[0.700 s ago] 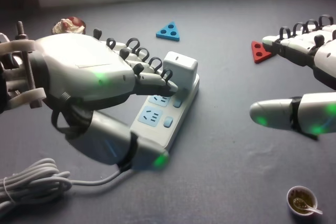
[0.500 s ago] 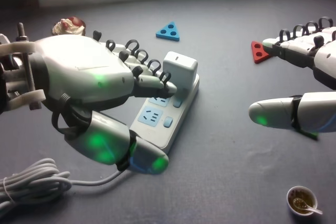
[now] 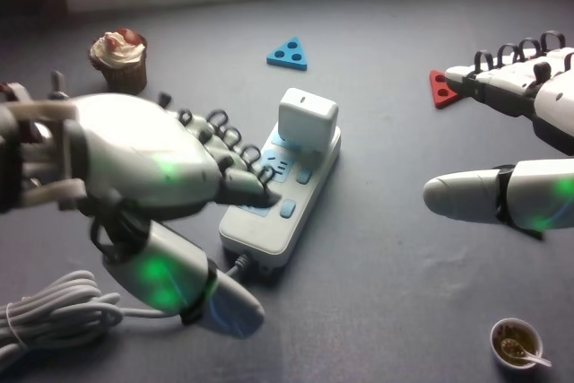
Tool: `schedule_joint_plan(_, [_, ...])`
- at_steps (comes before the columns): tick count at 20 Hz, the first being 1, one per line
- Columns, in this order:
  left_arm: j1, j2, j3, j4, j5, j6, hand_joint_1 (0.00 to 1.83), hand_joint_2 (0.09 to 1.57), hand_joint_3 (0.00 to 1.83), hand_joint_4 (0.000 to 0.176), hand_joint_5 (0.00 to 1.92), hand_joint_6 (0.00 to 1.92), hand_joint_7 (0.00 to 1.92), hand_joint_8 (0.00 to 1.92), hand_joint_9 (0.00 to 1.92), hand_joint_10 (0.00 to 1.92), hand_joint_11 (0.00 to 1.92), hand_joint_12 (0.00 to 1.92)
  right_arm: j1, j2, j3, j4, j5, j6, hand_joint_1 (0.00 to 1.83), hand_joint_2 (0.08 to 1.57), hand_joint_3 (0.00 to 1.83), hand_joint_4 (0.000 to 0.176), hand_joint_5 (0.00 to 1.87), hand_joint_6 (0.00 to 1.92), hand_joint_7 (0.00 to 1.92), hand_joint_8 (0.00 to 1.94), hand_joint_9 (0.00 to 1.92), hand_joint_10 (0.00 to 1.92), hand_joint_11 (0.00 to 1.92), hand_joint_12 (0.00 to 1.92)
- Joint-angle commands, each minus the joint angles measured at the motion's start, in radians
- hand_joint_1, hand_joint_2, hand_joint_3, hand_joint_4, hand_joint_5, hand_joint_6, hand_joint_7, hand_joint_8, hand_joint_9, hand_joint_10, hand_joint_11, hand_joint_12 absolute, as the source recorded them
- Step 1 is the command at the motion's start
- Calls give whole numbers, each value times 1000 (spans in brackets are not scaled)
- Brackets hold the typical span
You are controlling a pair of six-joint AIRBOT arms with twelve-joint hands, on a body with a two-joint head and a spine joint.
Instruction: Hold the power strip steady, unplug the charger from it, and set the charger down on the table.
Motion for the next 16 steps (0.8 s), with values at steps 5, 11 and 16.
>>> schedule_joint_plan(5, [67, -47, 13, -23, -136, 0, 0, 1003, 1, 0, 153, 4, 139, 3, 111, 0, 62, 60, 7, 13, -2, -39, 82, 1, 64, 875, 0, 0, 126, 3, 132, 1, 141, 3, 79, 116])
schedule_joint_plan(11, [90, -93, 46, -23, -167, 0, 0, 1018, 5, 0, 161, 3, 153, 5, 123, 5, 74, 66, 7, 13, -2, -39, 82, 1, 451, 946, 15, 0, 99, 0, 114, 0, 128, 1, 89, 113])
schedule_joint_plan(16, [132, -128, 81, -58, -259, -2, 0, 1014, 1, 0, 145, 3, 148, 2, 123, 3, 70, 64, 7, 13, -2, -39, 82, 1, 816, 963, 6, 0, 97, 6, 178, 16, 177, 13, 151, 147])
